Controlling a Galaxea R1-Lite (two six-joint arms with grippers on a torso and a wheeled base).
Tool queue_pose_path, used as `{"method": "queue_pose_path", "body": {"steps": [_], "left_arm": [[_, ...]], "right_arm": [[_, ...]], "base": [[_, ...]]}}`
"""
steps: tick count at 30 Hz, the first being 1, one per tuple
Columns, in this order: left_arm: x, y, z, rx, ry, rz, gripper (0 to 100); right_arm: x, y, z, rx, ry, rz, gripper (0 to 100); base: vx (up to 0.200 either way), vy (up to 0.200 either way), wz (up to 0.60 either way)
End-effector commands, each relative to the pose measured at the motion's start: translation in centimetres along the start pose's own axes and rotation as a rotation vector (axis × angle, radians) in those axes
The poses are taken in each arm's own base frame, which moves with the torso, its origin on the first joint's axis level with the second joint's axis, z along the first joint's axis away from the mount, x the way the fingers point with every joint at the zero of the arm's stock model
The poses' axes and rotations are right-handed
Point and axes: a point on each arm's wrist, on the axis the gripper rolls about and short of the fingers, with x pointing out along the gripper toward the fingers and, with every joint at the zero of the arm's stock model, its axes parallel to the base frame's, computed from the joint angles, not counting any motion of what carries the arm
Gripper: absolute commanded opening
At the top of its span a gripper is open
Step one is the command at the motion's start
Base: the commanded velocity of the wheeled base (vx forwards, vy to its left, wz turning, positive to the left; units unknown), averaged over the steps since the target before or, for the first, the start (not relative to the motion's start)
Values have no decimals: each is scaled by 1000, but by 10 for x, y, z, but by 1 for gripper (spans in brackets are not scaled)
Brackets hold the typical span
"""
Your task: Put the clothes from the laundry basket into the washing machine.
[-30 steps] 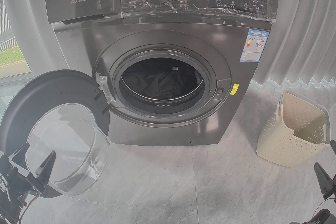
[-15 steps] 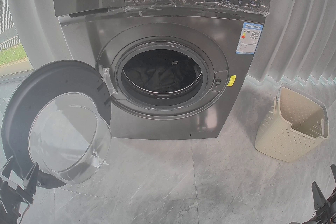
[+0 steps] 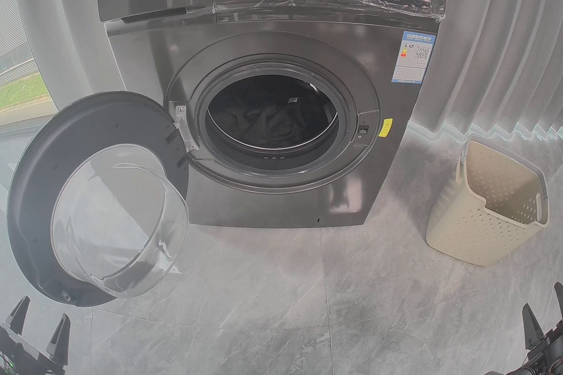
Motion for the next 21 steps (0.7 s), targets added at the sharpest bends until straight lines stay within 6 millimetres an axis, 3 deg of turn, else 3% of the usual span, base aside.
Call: {"method": "queue_pose_path", "body": {"steps": [1, 5, 11, 21], "left_arm": [[-5, -1, -7, 6, -59, 86, 100], [-8, -1, -8, 53, -90, 103, 100], [-10, -1, -8, -13, -109, 56, 100], [-10, -2, -8, -51, -108, 35, 100]], "right_arm": [[0, 0, -5, 0, 7, 0, 100], [1, 0, -5, 0, 8, 0, 100], [1, 0, -5, 0, 8, 0, 100], [0, 0, -5, 0, 7, 0, 100]], "base": [[0, 0, 0], [0, 0, 0], [-200, 0, 0], [0, 0, 0]]}}
